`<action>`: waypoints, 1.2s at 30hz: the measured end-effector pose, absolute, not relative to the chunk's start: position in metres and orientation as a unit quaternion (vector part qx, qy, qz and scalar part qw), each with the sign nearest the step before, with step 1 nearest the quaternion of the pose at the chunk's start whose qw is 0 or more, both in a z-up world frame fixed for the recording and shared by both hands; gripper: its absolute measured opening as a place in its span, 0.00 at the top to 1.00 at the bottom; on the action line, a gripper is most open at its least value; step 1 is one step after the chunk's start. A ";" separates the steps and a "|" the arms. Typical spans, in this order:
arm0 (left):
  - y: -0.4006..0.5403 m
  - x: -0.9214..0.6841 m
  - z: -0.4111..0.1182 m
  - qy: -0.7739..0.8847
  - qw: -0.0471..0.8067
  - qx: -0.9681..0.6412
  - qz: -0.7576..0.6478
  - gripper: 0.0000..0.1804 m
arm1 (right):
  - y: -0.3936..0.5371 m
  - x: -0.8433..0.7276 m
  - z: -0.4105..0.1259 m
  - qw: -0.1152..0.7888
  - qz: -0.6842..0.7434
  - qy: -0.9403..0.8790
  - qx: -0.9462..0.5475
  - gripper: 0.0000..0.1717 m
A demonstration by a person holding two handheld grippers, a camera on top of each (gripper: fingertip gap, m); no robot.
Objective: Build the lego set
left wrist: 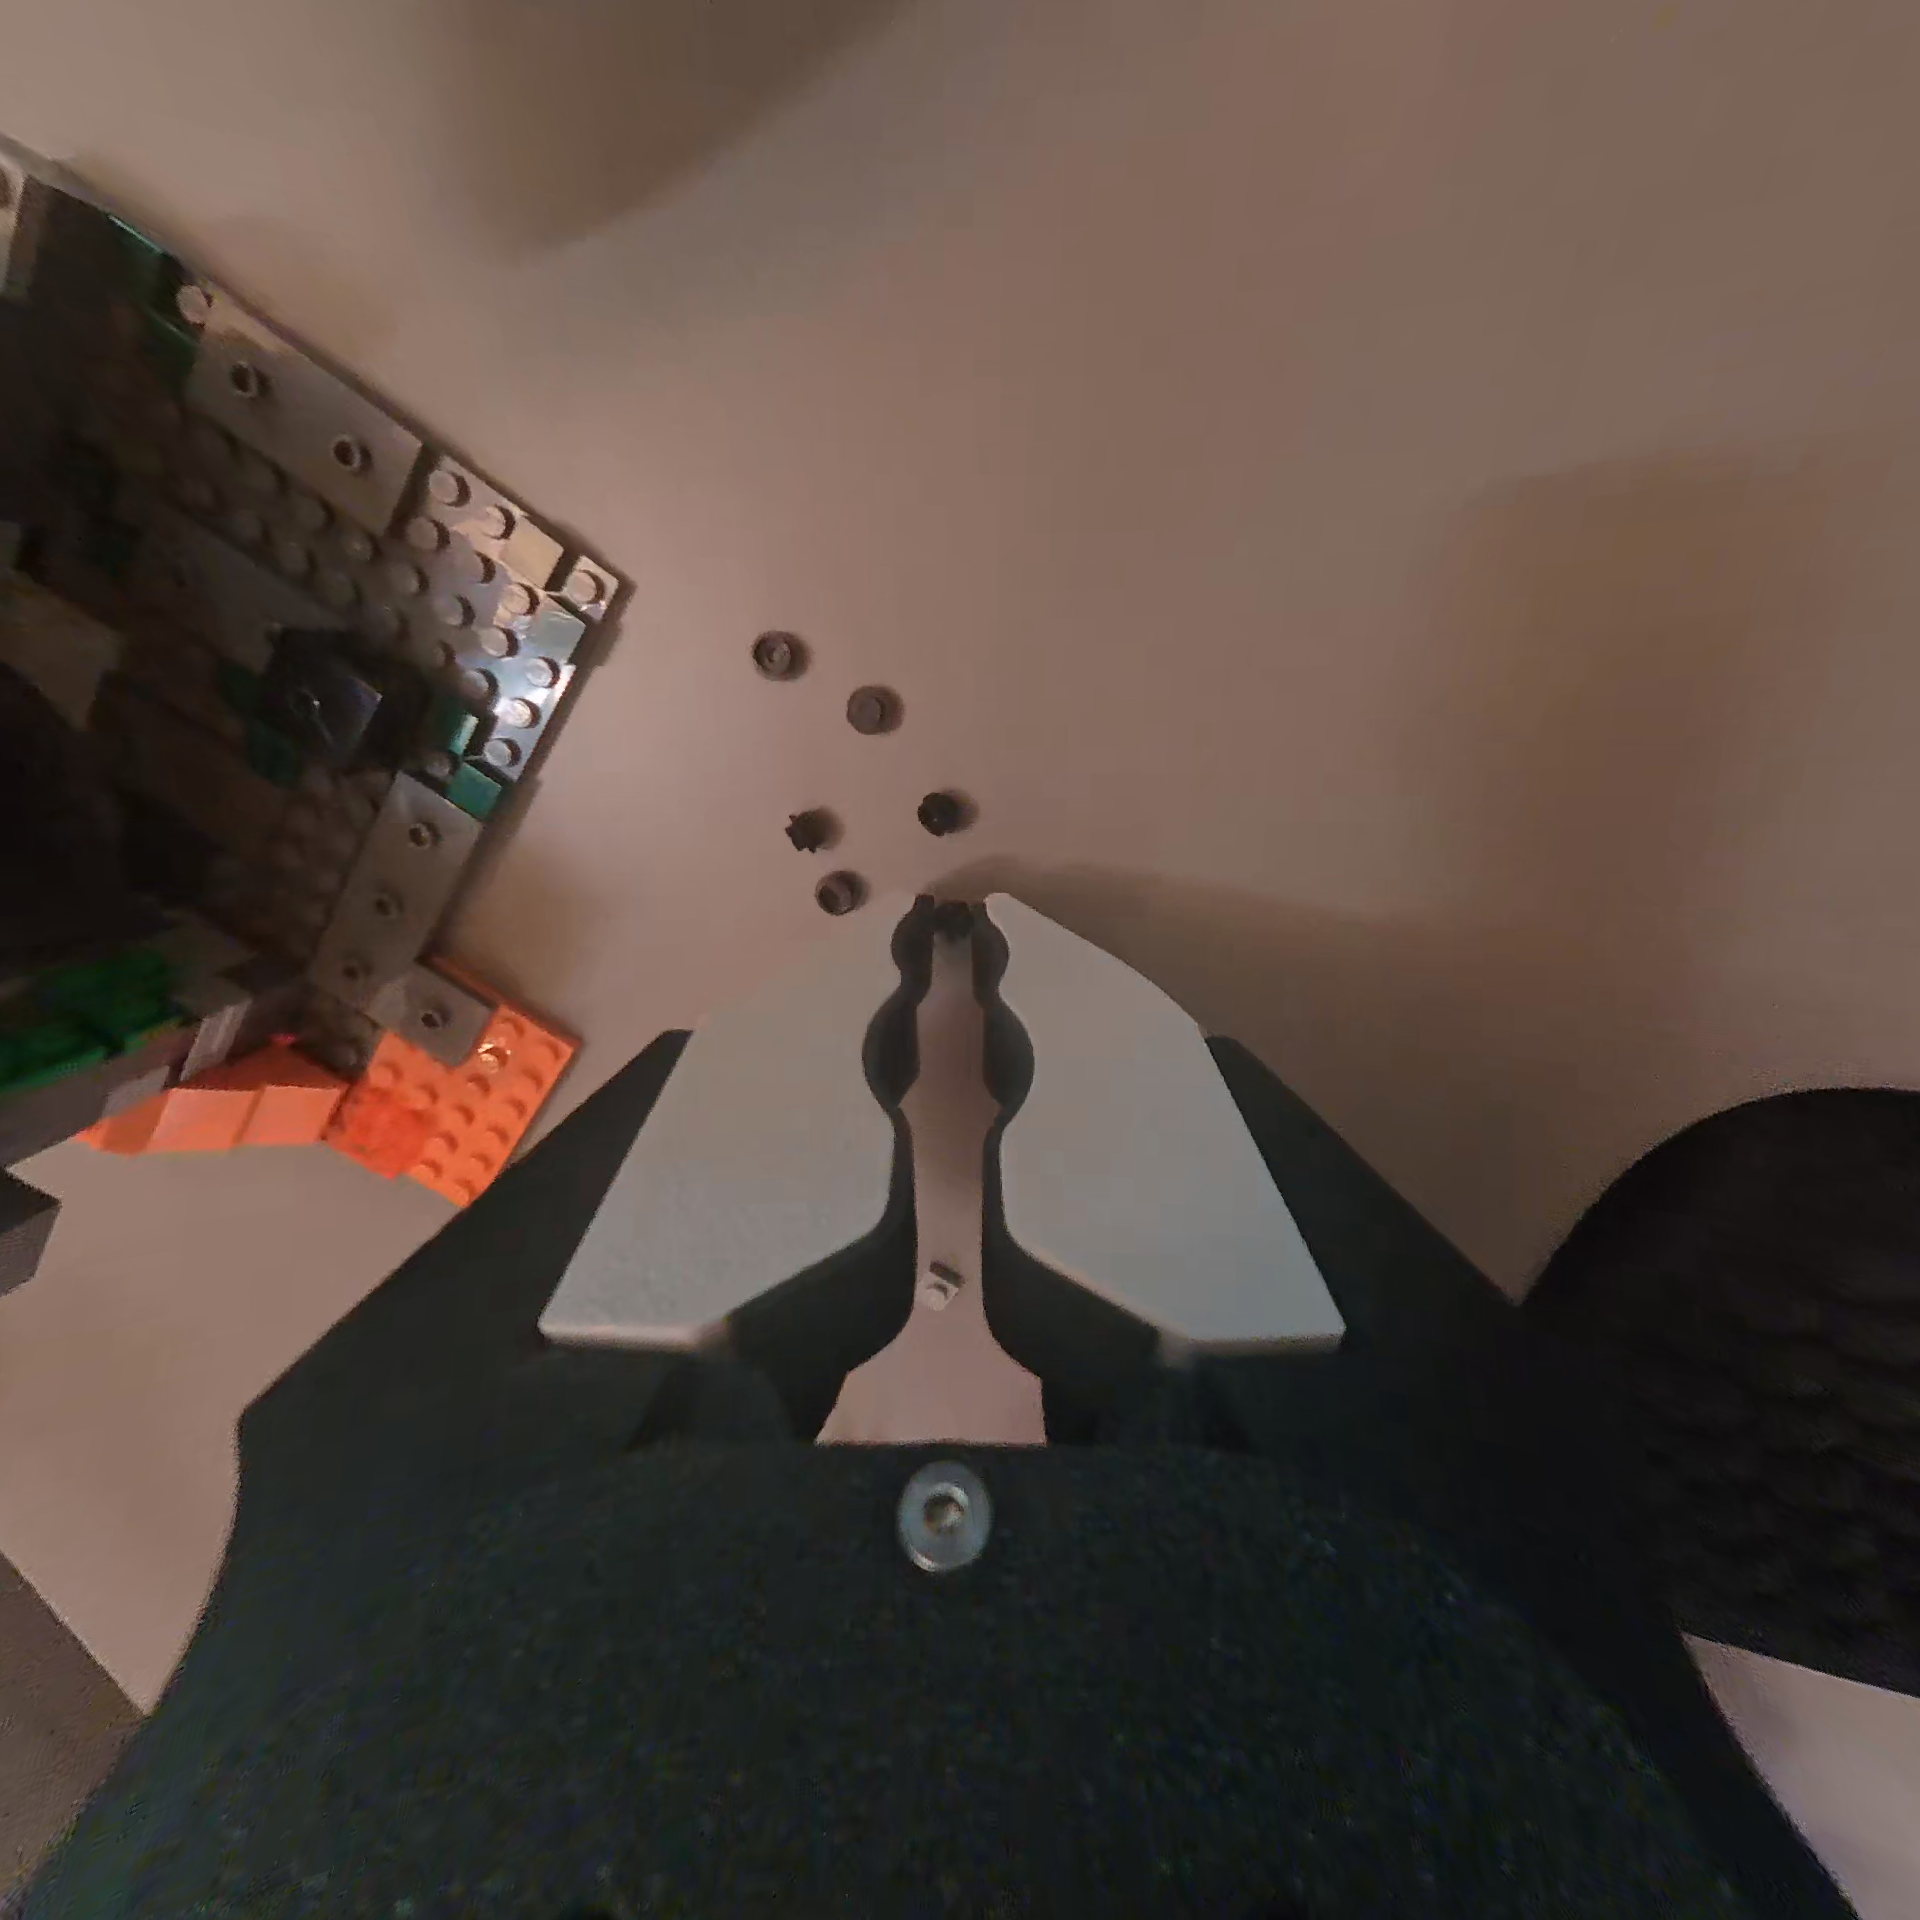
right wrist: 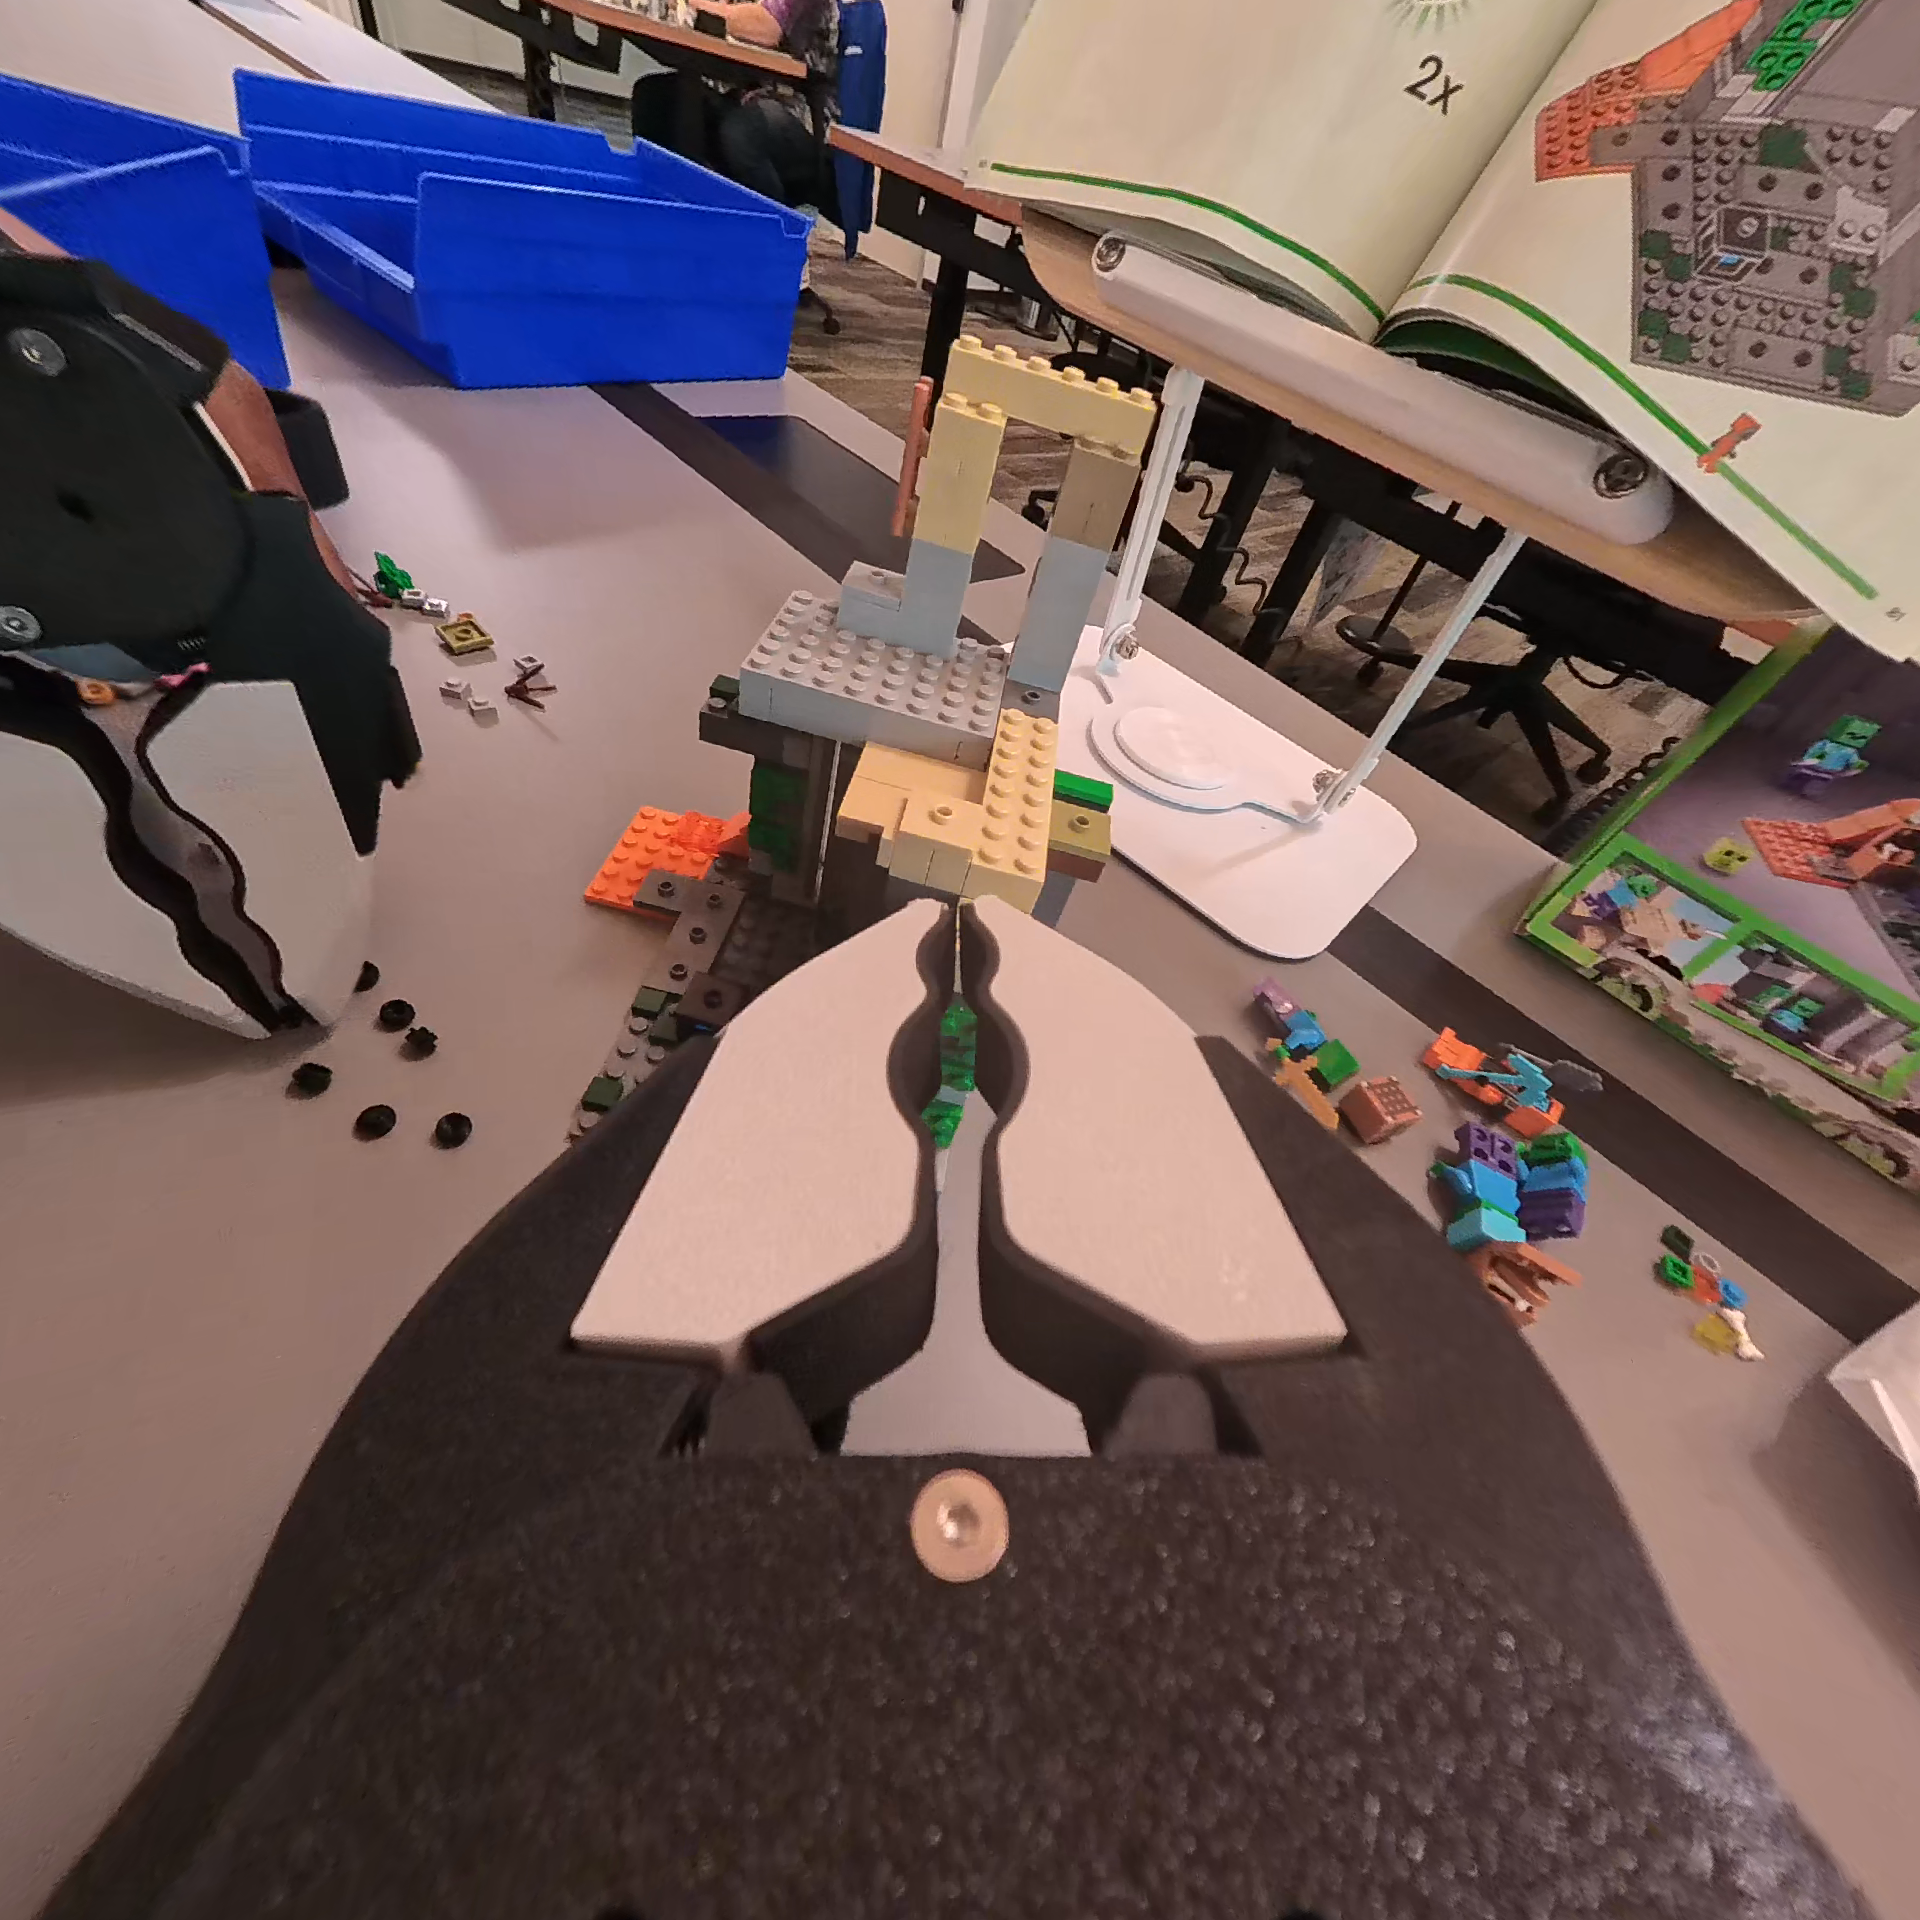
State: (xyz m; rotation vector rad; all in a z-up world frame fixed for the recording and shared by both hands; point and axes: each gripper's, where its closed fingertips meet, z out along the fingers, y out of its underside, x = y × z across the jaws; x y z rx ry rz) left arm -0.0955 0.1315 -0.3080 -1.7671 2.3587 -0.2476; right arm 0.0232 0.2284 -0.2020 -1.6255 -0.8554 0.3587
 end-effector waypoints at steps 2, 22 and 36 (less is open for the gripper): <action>0.132 -0.095 -0.309 0.792 0.096 -0.597 -0.082 0.94 | 0.228 0.023 -0.203 0.592 0.154 -0.370 -0.699 1.00; 0.146 -0.232 -0.275 0.727 0.045 -0.684 -0.035 0.95 | 0.225 0.018 -0.203 0.590 0.153 -0.377 -0.697 1.00; 0.120 -0.275 -0.305 0.739 -0.084 -0.668 -0.004 0.96 | 0.227 0.019 -0.210 0.582 0.149 -0.381 -0.703 1.00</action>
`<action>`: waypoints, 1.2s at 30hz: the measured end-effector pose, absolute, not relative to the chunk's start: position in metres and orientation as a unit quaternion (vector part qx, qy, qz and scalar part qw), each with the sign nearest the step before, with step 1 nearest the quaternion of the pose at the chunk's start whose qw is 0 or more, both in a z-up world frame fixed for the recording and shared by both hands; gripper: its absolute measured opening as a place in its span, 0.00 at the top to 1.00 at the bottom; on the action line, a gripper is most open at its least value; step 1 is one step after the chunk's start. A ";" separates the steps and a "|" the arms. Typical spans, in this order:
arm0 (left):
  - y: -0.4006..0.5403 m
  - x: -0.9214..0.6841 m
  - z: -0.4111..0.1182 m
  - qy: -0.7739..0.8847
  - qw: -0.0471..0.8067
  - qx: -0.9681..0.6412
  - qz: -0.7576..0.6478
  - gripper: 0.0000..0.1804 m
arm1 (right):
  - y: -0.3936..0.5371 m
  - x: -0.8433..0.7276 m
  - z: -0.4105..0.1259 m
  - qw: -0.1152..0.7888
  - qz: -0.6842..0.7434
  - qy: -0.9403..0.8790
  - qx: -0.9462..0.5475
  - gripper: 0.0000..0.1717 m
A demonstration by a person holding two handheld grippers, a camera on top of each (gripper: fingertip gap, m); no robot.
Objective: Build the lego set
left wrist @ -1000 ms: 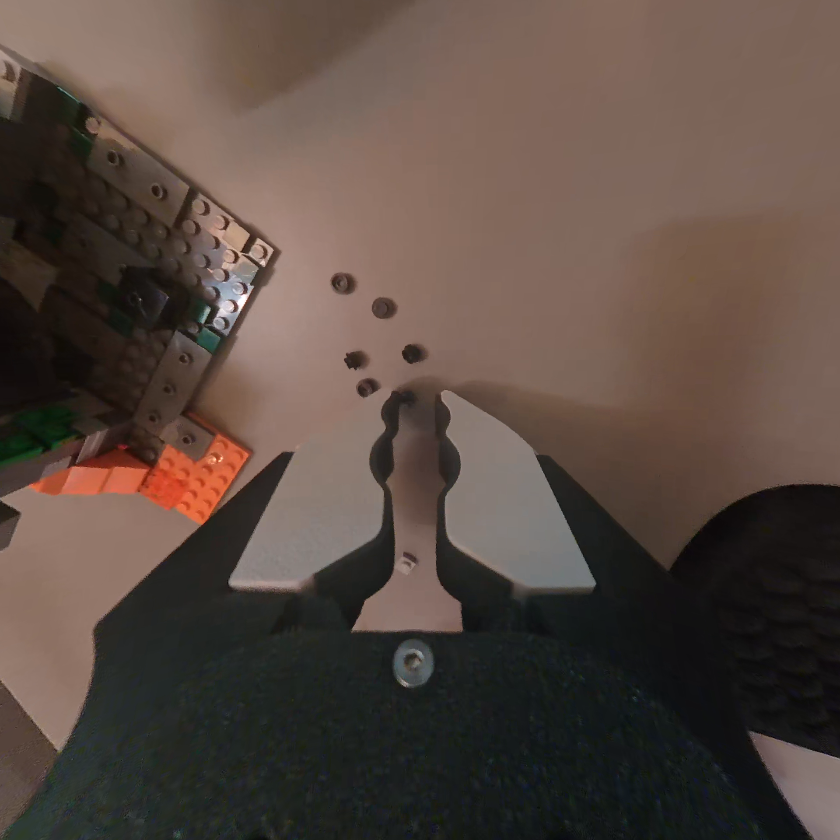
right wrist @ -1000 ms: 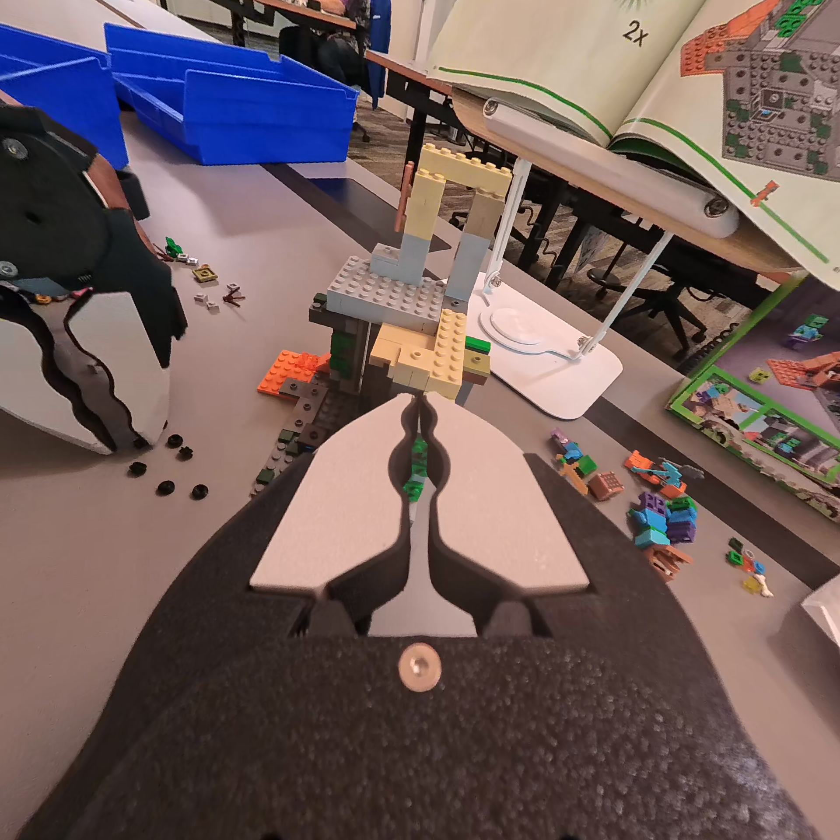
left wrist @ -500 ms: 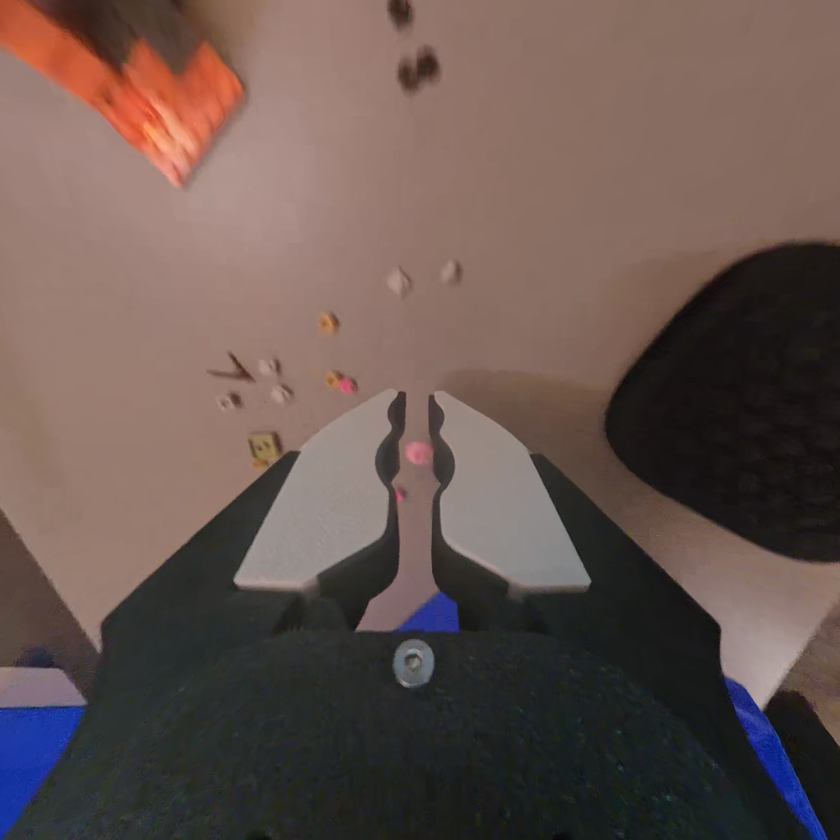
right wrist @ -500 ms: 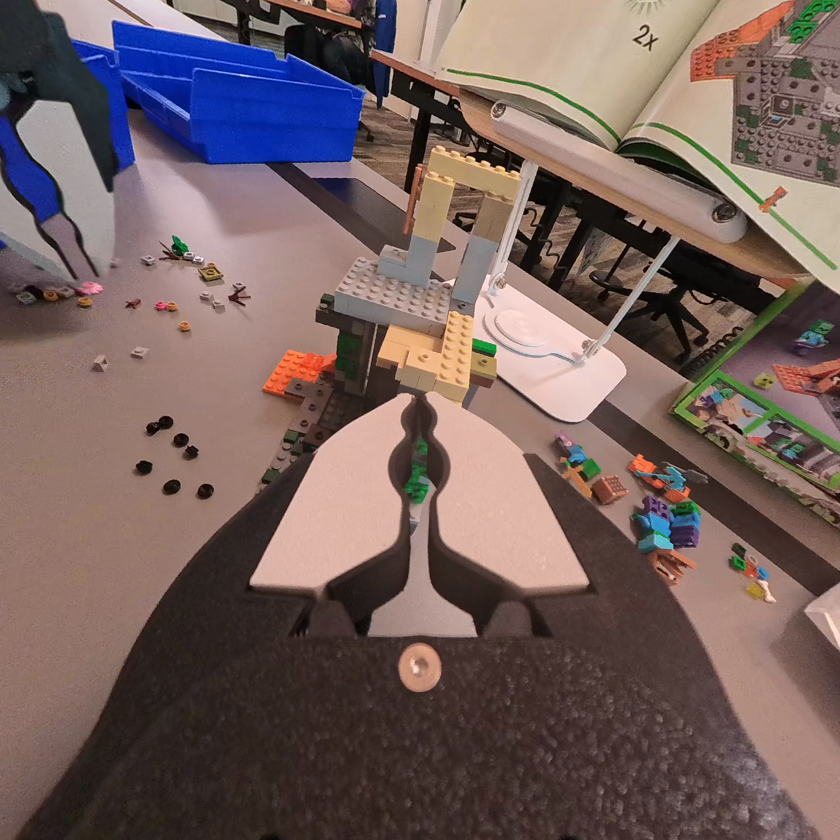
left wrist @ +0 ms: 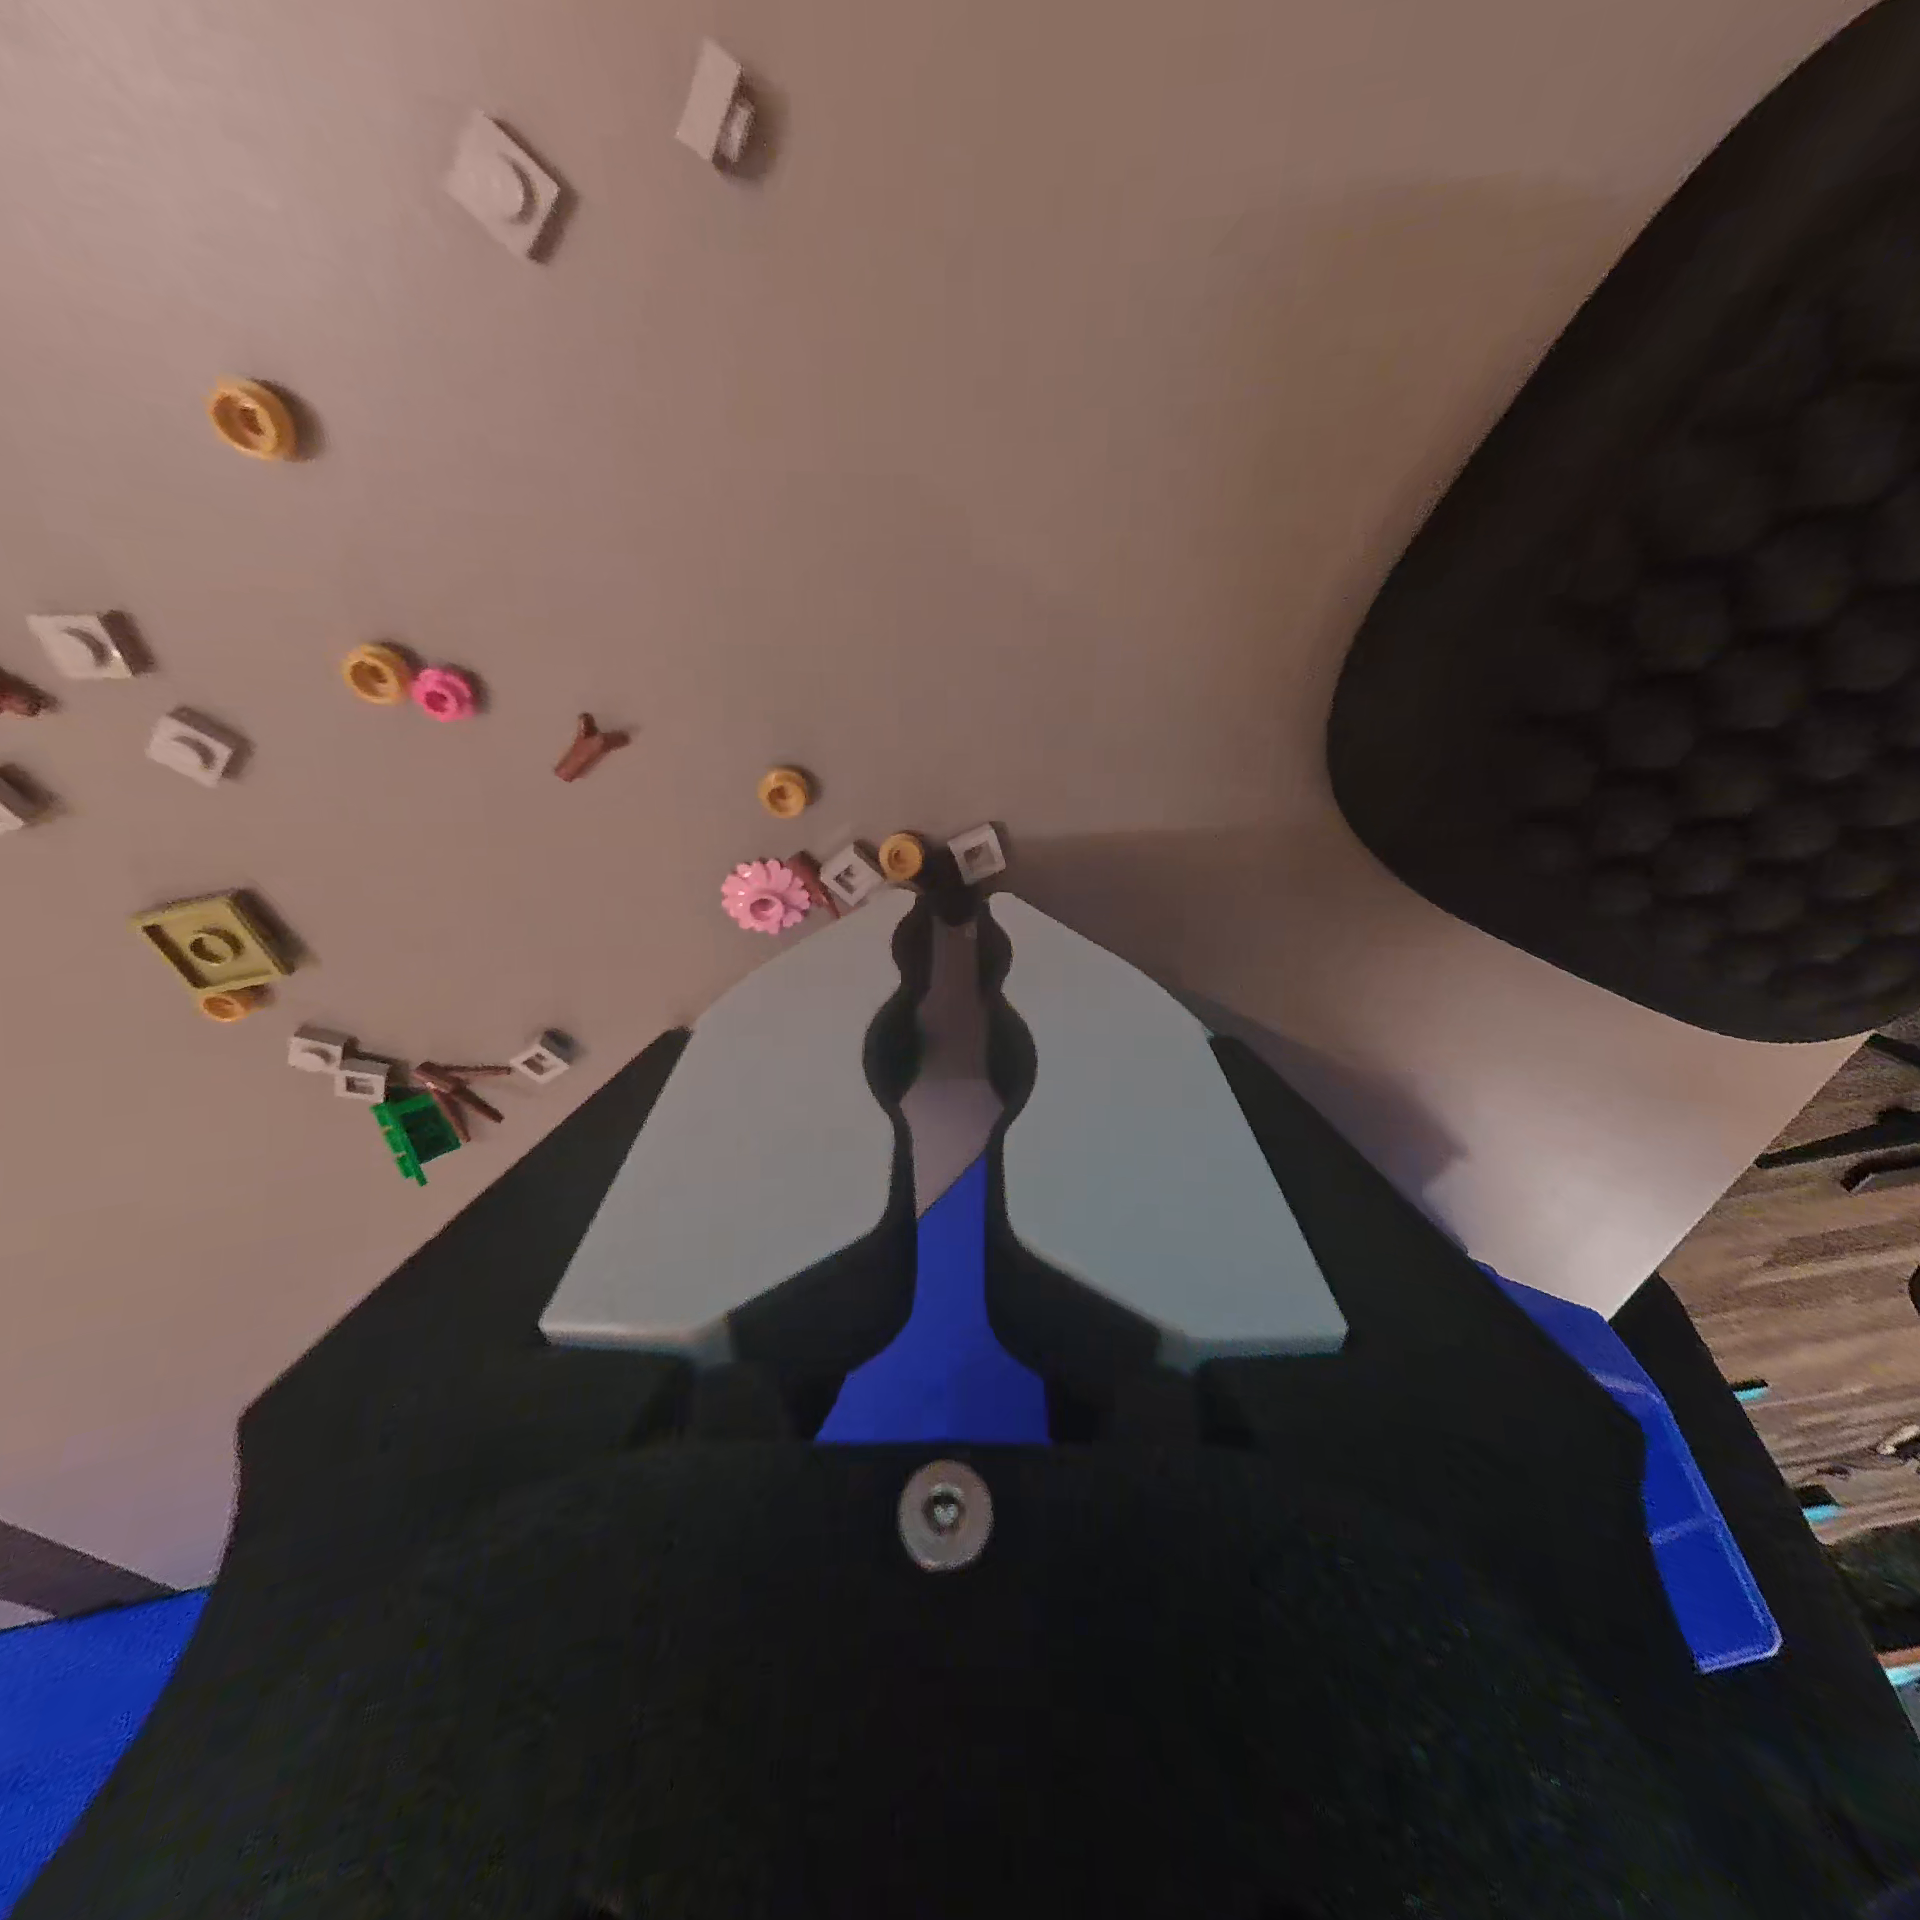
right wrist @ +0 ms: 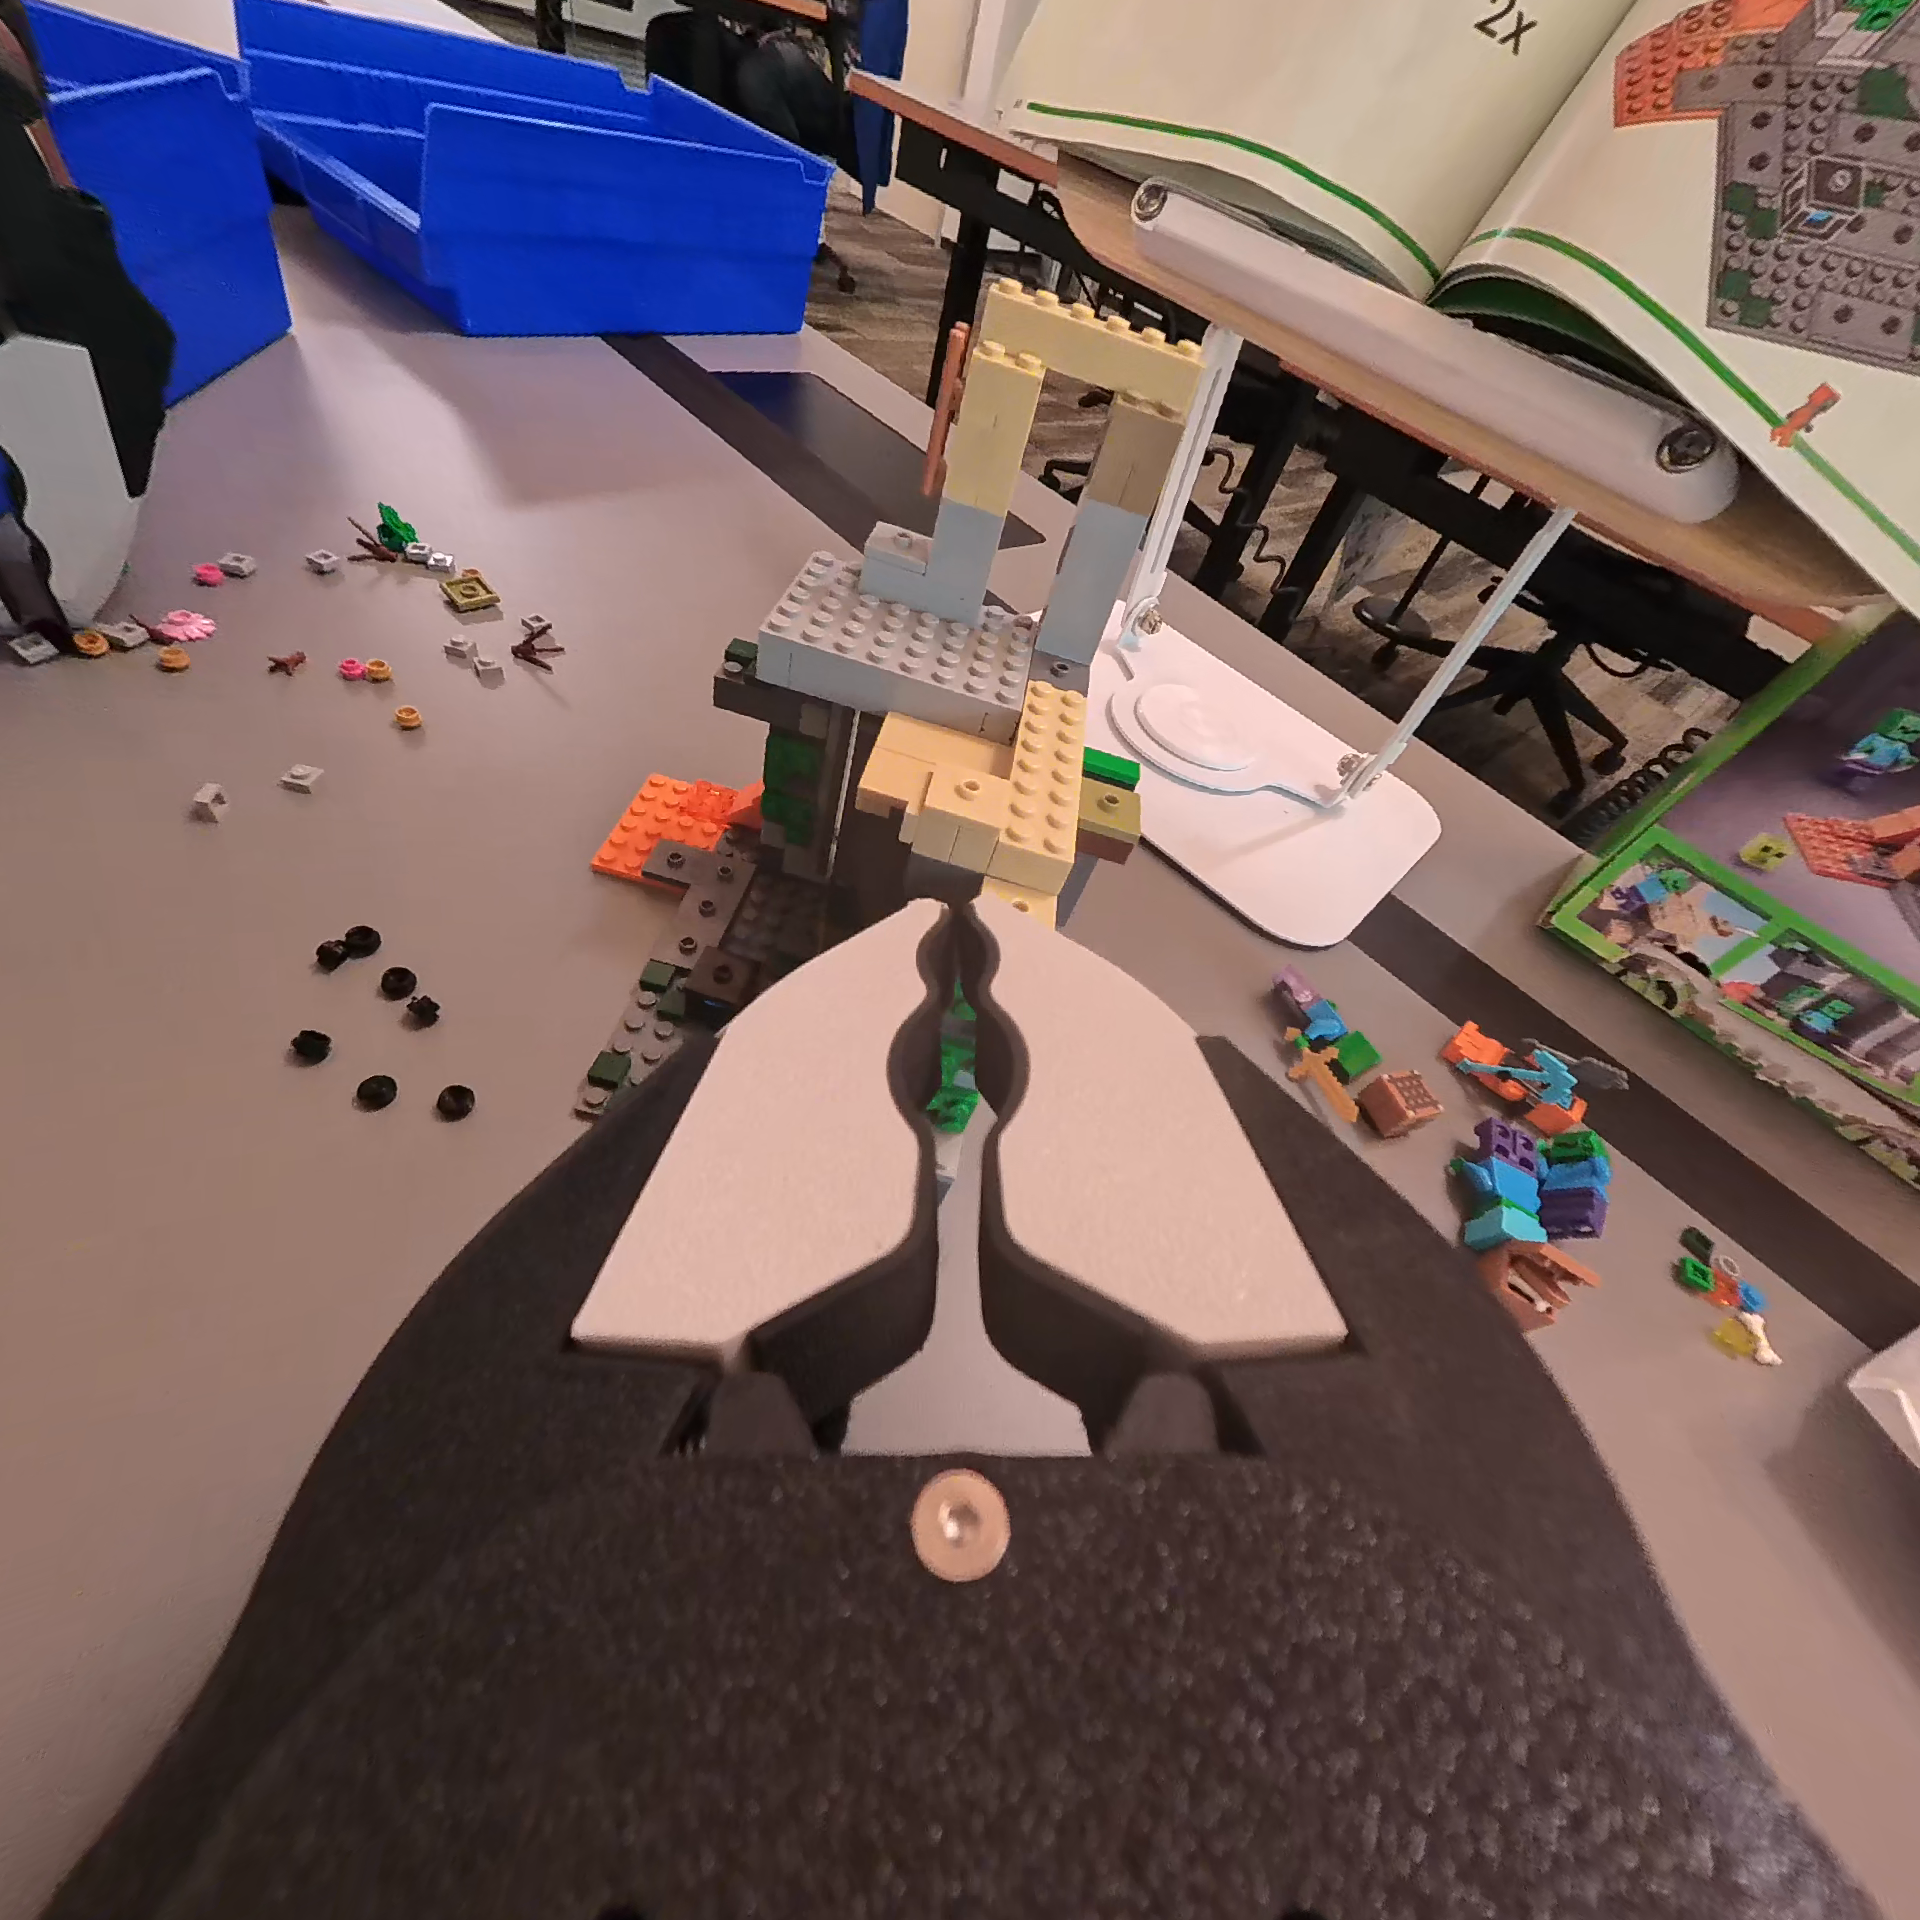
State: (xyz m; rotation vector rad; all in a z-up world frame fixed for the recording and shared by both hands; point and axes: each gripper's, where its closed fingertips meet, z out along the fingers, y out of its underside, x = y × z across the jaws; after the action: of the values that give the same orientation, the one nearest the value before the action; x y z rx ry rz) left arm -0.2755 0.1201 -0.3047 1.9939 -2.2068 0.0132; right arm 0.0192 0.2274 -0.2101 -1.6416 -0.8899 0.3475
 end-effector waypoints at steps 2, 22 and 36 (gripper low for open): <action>0.120 -0.276 -0.305 -0.739 0.085 0.668 0.004 0.96 | 0.227 0.019 -0.211 0.581 0.149 -0.382 -0.703 1.00; 0.132 -0.222 -0.273 -0.743 -0.033 0.668 0.016 0.96 | 0.227 0.018 -0.211 0.580 0.151 -0.382 -0.703 1.00; 0.128 -0.096 -0.308 -0.766 -0.130 0.625 0.072 0.96 | 0.226 0.019 -0.206 0.587 0.152 -0.380 -0.699 1.00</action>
State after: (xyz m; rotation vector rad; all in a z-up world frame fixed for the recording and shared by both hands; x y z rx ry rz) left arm -0.0958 0.1277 -0.3085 2.1451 -2.6291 0.2475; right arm 0.0188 0.2261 -0.2064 -1.6291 -0.8849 0.3542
